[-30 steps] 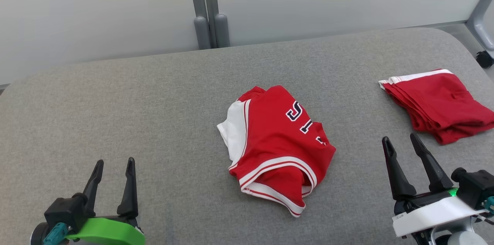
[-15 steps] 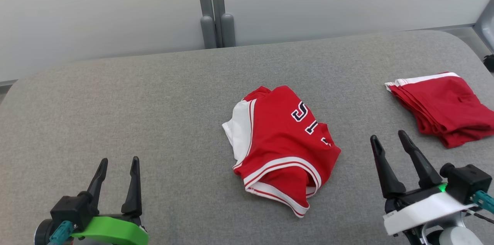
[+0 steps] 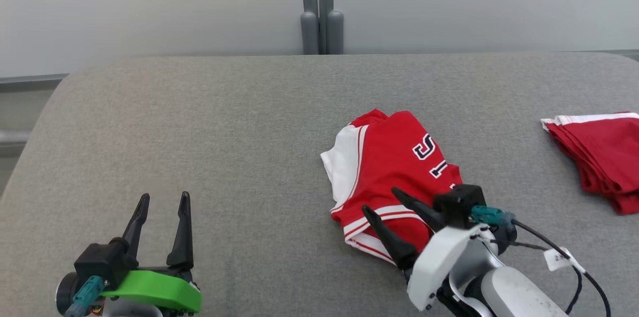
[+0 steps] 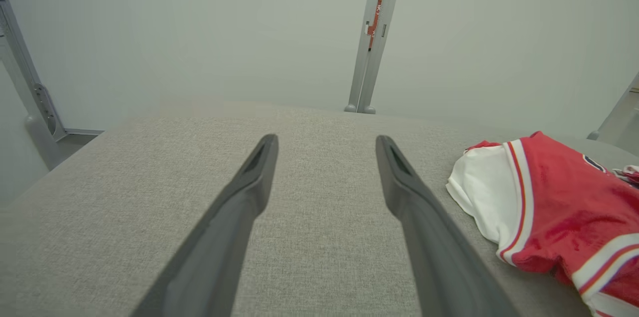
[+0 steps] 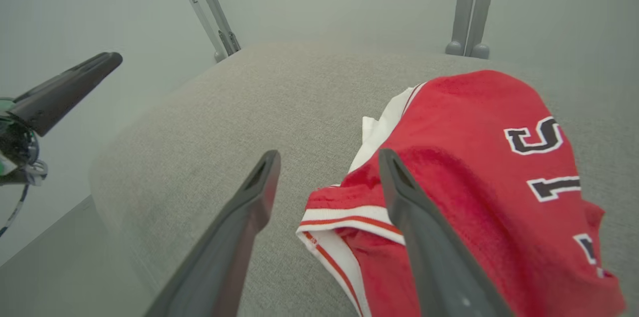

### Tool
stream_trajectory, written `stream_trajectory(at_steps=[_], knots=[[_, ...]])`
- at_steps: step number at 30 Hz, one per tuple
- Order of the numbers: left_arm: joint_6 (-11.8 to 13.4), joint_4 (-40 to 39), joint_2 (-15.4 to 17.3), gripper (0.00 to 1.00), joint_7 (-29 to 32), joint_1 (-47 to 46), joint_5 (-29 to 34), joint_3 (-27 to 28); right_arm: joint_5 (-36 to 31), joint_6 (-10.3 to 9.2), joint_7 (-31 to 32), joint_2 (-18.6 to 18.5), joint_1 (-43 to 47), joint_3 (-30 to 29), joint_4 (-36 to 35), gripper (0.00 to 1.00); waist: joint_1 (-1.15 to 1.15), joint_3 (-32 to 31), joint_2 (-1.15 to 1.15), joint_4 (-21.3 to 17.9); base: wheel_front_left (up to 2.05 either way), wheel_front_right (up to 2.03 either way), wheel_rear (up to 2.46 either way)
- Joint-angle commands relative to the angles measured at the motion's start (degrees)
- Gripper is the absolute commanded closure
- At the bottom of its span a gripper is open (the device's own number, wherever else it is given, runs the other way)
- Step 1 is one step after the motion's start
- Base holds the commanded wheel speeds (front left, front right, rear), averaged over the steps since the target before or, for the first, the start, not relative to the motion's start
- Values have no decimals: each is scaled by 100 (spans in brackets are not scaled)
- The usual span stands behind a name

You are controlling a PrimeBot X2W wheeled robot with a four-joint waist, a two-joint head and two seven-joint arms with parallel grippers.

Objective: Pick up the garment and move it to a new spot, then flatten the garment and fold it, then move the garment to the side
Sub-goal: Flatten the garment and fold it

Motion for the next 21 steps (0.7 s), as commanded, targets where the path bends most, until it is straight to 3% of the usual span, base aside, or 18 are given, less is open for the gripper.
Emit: stream_trajectory(at_steps=[1, 16, 17, 18, 19, 21], knots=[[-31, 37, -24, 0, -6, -118, -53, 1, -38, -6, 208, 58, -140, 13, 121, 0, 0, 97, 0, 282, 0, 0, 0], [-159, 271, -240, 0, -14, -328, -40, -18, -1097, -6, 2305, 605, -544, -420, 1615, 0, 0, 349, 0, 1023, 0, 0, 0], [-169, 278, -246, 0, -15, -330, -34, -8, -1127, -6, 2338, 620, -532, -447, 1622, 24, 0, 360, 0, 1030, 0, 0, 0], [-180, 286, -257, 0, -15, -340, -27, 12, -1157, -6, 2352, 628, -525, -468, 1613, 70, 0, 374, 0, 1032, 0, 0, 0], [-185, 292, -267, 0, -15, -345, -21, 30, -1195, -6, 2353, 627, -513, -489, 1612, 100, 0, 383, 0, 1027, 0, 0, 0], [-185, 304, -272, 0, -16, -326, -16, 85, -1237, -6, 2358, 612, -478, -528, 1584, 100, 0, 395, 0, 978, 0, 0, 0]])
